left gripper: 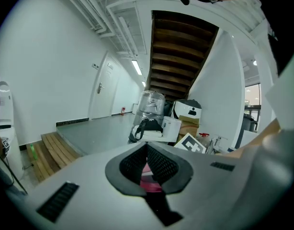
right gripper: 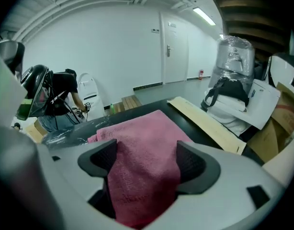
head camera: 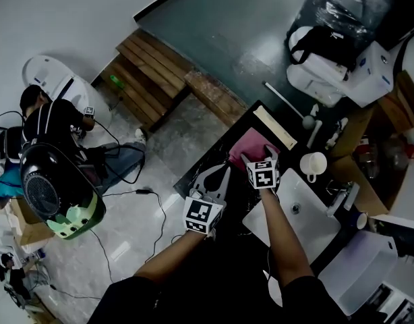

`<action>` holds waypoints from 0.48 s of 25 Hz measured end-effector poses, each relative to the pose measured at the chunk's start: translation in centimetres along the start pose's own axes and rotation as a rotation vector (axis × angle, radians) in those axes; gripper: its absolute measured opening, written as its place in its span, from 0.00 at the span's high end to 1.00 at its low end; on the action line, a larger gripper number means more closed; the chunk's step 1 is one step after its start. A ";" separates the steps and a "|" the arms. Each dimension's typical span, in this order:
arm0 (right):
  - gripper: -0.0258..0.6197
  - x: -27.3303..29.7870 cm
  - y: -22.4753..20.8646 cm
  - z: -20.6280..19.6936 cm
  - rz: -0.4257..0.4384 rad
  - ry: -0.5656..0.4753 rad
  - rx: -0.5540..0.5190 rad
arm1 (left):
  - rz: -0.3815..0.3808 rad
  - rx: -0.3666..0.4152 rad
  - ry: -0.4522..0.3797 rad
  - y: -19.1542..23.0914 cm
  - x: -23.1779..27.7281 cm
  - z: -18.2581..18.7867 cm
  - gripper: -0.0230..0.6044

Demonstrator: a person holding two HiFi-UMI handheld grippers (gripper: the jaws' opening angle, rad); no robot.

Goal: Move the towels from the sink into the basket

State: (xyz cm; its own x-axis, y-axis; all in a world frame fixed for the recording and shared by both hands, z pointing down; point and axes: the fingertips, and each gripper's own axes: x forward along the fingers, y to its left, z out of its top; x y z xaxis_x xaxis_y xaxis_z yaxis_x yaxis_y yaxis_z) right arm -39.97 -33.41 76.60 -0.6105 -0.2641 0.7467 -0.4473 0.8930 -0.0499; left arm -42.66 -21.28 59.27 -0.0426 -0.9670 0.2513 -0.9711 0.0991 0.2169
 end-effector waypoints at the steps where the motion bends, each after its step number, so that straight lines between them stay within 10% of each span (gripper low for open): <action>1: 0.36 0.0 0.0 0.1 -0.004 -0.002 -0.003 | -0.003 0.005 0.002 0.1 0.0 0.0 0.94; 4: 0.41 -0.2 0.8 0.0 0.010 -0.001 -0.030 | -0.004 -0.001 0.010 0.2 -0.2 -0.3 0.94; 7: 0.70 -0.3 2.1 -0.1 0.050 0.004 -0.087 | -0.014 -0.006 0.011 -0.3 -0.2 -0.4 0.94; 12: 0.79 -0.6 2.6 -0.2 0.058 -0.034 -0.109 | -0.034 0.012 0.012 -1.1 -1.1 -0.2 0.94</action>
State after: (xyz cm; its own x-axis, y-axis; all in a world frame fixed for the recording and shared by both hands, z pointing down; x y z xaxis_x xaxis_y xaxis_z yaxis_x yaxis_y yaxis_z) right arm -40.63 -30.88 76.11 -0.6561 -0.2216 0.7214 -0.3380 0.9410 -0.0184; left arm -41.47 -20.25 58.94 -0.0069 -0.9668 0.2554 -0.9747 0.0635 0.2141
